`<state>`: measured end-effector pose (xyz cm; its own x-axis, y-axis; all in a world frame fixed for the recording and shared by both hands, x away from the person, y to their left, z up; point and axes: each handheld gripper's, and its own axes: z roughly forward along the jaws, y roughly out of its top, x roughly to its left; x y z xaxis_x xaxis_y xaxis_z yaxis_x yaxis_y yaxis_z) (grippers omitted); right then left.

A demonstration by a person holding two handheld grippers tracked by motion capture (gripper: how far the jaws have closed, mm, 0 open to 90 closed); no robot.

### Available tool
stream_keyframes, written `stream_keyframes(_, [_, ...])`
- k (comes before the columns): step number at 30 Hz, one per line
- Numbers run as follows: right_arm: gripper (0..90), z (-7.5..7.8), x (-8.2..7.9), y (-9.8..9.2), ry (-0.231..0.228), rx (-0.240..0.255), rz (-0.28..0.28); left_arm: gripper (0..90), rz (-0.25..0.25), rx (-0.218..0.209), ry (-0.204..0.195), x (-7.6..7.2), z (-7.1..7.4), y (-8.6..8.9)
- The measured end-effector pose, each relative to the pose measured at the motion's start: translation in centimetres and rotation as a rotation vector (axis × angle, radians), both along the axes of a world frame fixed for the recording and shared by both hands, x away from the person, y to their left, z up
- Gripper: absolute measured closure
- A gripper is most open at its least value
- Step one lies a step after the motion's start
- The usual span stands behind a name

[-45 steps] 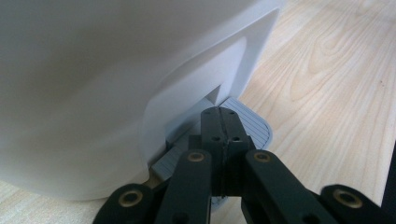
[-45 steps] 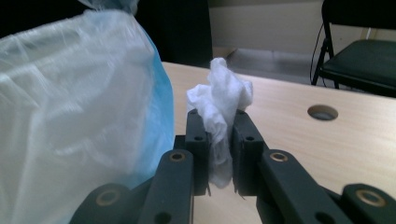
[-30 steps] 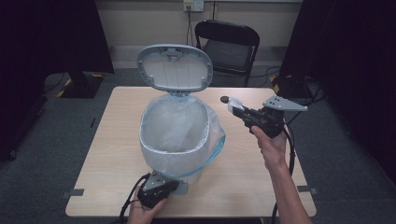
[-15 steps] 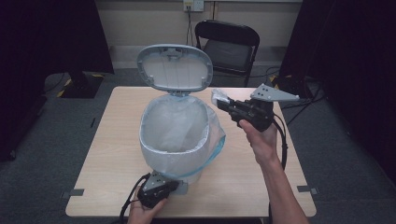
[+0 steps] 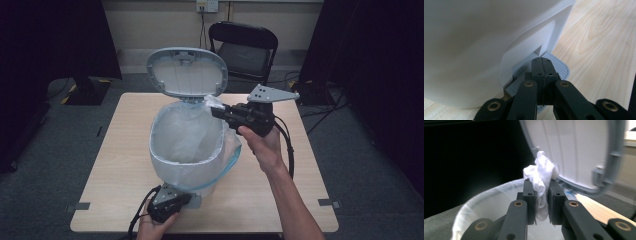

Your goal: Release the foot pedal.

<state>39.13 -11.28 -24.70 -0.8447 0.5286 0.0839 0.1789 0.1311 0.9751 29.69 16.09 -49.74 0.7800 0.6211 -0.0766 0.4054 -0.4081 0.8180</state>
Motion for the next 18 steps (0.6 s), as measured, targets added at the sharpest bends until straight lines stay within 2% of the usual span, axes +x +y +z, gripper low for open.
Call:
stream_keyframes(4, [78.9,0.2,0.1,0.9,0.003,-0.002,0.025,90.0,0.000,0.000,0.000,0.0,0.0,0.0])
stream_keyframes(7, [74.6,0.4,0.2,2.0,0.014,-0.021,0.070,90.0,-0.001,0.000,0.000,0.0,0.0,0.0])
stream_keyframes(8, [74.6,0.4,0.2,2.0,0.014,-0.021,0.070,90.0,-0.001,0.000,0.000,0.0,0.0,0.0])
stream_keyframes(9, [71.4,0.4,0.3,2.3,0.014,-0.039,0.086,90.0,-0.001,0.001,-0.001,0.0,0.0,0.0])
stream_keyframes(11, [61.4,0.4,0.3,2.8,0.017,-0.051,0.079,90.0,-0.002,0.000,0.000,0.0,0.0,0.0])
stream_keyframes(12, [50.5,0.3,0.3,2.9,0.018,-0.053,0.083,90.0,-0.003,0.001,-0.001,0.0,0.0,0.0])
stream_keyframes(13, [45.6,0.3,0.4,3.0,0.022,-0.057,0.087,90.0,-0.002,0.000,0.000,0.0,0.0,0.0])
stream_keyframes(14, [45.6,0.3,0.4,3.0,0.022,-0.057,0.087,90.0,-0.002,0.000,0.000,0.0,0.0,0.0])
stream_keyframes(16, [38.4,0.1,0.6,3.2,0.033,-0.078,0.085,90.0,-0.005,0.001,-0.001,0.0,0.0,0.0])
stream_keyframes(18, [37.5,0.0,0.6,3.2,0.032,-0.077,0.090,90.0,-0.003,0.001,-0.001,0.0,0.0,0.0])
